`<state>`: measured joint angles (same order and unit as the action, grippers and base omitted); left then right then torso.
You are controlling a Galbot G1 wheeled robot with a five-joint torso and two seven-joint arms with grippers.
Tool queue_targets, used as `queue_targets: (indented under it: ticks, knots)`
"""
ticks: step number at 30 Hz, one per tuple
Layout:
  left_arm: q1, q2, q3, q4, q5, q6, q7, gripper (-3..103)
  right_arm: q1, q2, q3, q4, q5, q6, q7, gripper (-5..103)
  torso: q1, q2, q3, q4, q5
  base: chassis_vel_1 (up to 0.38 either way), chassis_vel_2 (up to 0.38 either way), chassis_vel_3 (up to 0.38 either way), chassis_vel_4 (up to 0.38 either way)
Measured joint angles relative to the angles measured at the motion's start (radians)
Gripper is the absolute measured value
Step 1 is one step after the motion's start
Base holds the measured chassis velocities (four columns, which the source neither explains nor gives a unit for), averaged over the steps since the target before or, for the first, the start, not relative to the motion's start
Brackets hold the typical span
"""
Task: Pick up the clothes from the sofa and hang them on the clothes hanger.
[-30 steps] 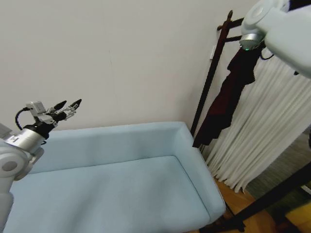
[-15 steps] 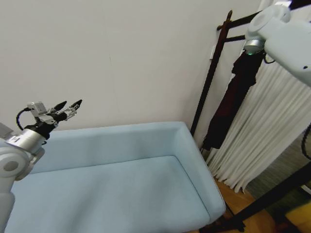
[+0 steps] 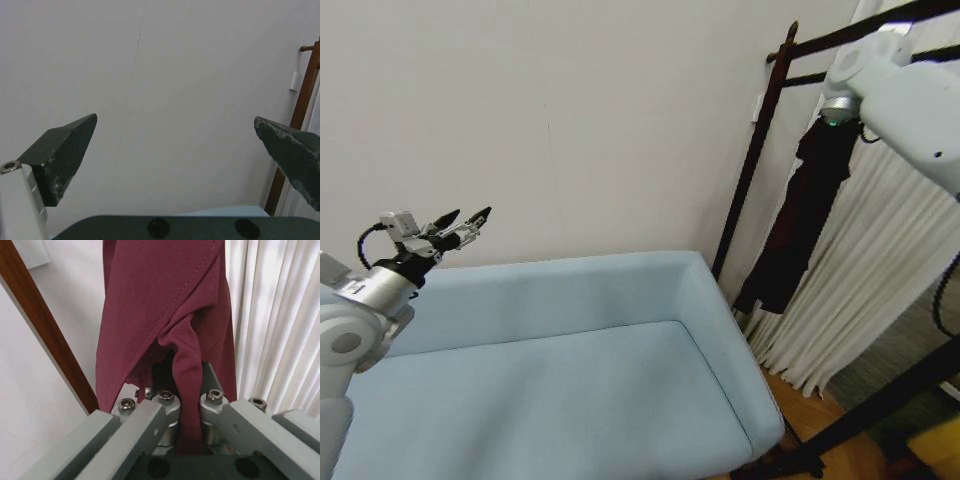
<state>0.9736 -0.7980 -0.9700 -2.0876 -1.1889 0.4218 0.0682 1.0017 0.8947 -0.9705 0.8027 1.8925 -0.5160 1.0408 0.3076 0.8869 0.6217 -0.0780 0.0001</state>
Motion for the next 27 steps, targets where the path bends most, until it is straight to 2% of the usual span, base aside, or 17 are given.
queue_targets:
  ticks: [1, 4, 5, 8, 11, 14, 15, 18, 20, 23, 24, 26, 27]
  knots:
    - [0.0, -0.001, 0.0, 0.002, 0.0, 0.0, 0.001, 100, 0.0, 0.0, 0.0, -0.002, -0.005, -0.004, -0.002, -1, 0.0, 0.0, 0.0, 0.0, 0.0, 0.0, 0.0, 0.0, 0.0]
    - [0.001, -0.003, 0.0, 0.003, 0.001, 0.0, 0.005, 100, 0.001, -0.006, -0.003, 0.007, -0.011, -0.011, -0.012, 9, 0.0, 0.0, 0.0, 0.0002, 0.0, 0.0, 0.0, 0.0, 0.0]
    - [0.002, -0.005, 0.0, 0.004, 0.001, 0.0, 0.006, 100, 0.002, -0.01, -0.006, 0.017, -0.014, -0.011, -0.015, 9, 0.0, 0.0, 0.0, 0.0001, 0.0, 0.0, 0.0, 0.0, 0.0]
    - [0.0, -0.007, 0.004, 0.005, 0.005, 0.0, 0.009, 100, 0.012, -0.023, -0.022, 0.059, -0.024, -0.002, -0.011, 25, 0.0, 0.0, 0.0, 0.0001, -0.0001, 0.0, 0.0, 0.0, 0.0]
    - [-0.005, -0.008, 0.006, 0.006, 0.007, 0.0, 0.011, 100, 0.018, -0.033, -0.029, 0.091, -0.026, 0.002, -0.001, 30, 0.0, 0.0, 0.0, 0.0001, 0.0, 0.0, 0.0, 0.0, 0.0]
    - [-0.023, -0.014, 0.007, 0.008, 0.01, 0.009, 0.009, 100, 0.025, -0.038, -0.037, 0.13, -0.024, 0.005, 0.022, 47, 0.0, 0.0, 0.0, 0.0, -0.0001, 0.0, 0.0, 0.0, 0.0]
    - [-0.023, -0.014, 0.007, 0.008, 0.01, 0.009, 0.009, 100, 0.025, -0.038, -0.037, 0.13, -0.024, 0.005, 0.022, 47, 0.0, 0.0, 0.0, 0.0, -0.0001, 0.0, 0.0, 0.0, 0.0]
    - [-0.019, -0.017, 0.003, -0.007, 0.007, 0.015, 0.007, 100, 0.027, -0.044, -0.038, 0.175, -0.021, 0.013, 0.05, 63, 0.0, 0.0, 0.0, 0.0003, -0.0002, 0.0, 0.0, 0.0, 0.0]
    - [-0.011, -0.017, 0.0, -0.01, 0.007, 0.016, 0.007, 100, 0.03, -0.052, -0.038, 0.196, -0.02, 0.014, 0.058, 63, 0.0, 0.0, 0.0, 0.0004, -0.0002, 0.0, 0.0, 0.0, 0.0]
    - [0.009, -0.017, -0.009, -0.019, 0.007, 0.016, 0.008, 100, 0.039, -0.082, -0.043, 0.273, -0.018, 0.016, 0.081, 79, 0.0, 0.0, 0.0, 0.0001, -0.0002, 0.0, 0.0, 0.0, 0.0]
    - [0.009, -0.017, -0.009, -0.019, 0.007, 0.016, 0.008, 100, 0.039, -0.082, -0.043, 0.273, -0.018, 0.016, 0.081, 79, 0.0, 0.0, 0.0, 0.0001, -0.0002, 0.0, 0.0, 0.0, 0.0]
    - [0.019, -0.016, -0.013, -0.028, 0.007, 0.015, 0.007, 100, 0.047, -0.104, -0.049, 0.328, -0.02, 0.013, 0.101, 90, 0.0, 0.0, 0.0, -0.0001, 0.0, 0.0, 0.0, 0.0, 0.0]
    - [0.022, -0.016, -0.017, -0.032, 0.007, 0.015, 0.006, 100, 0.049, -0.107, -0.049, 0.343, -0.024, 0.012, 0.103, 90, 0.0, 0.0, 0.0, -0.0004, 0.0001, 0.0, 0.0, 0.0, 0.0]
